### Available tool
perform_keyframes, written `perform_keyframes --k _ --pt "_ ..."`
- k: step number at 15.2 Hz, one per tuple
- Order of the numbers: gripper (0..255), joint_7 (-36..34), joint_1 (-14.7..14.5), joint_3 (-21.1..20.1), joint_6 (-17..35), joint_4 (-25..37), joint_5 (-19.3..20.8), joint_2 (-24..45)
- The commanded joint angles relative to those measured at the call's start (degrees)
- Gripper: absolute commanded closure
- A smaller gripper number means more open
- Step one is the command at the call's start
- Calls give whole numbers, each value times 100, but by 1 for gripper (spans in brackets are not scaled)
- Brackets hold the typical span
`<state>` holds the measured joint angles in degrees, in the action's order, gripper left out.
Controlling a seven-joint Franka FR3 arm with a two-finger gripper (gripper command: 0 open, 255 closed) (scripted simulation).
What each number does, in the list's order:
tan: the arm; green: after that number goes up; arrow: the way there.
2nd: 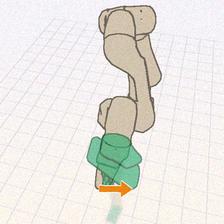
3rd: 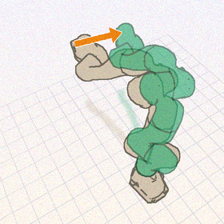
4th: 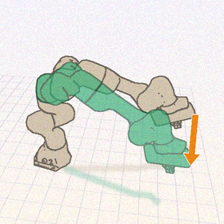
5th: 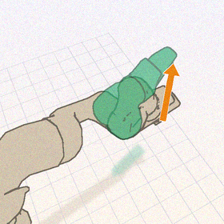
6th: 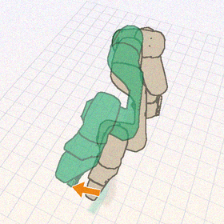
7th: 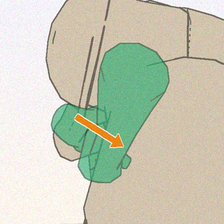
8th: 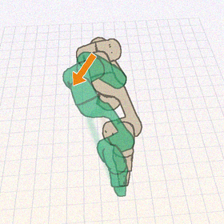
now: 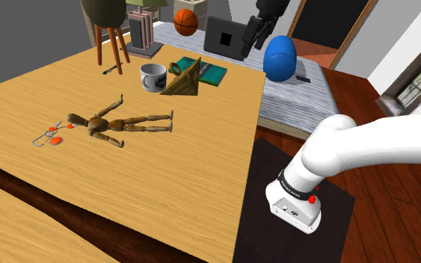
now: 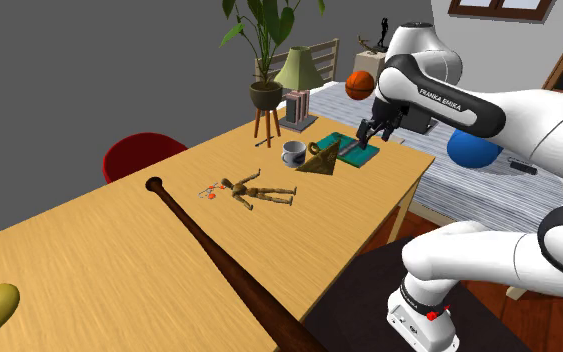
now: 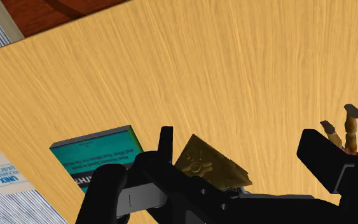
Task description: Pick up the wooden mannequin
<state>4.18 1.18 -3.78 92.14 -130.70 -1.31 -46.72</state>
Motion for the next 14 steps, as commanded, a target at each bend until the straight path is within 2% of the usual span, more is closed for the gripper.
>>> perform_keyframes --k 1,14 --pt "0 0 0 0 0 0 0 0" --pt "0 364 -624 -707 814 975 -311 2505"
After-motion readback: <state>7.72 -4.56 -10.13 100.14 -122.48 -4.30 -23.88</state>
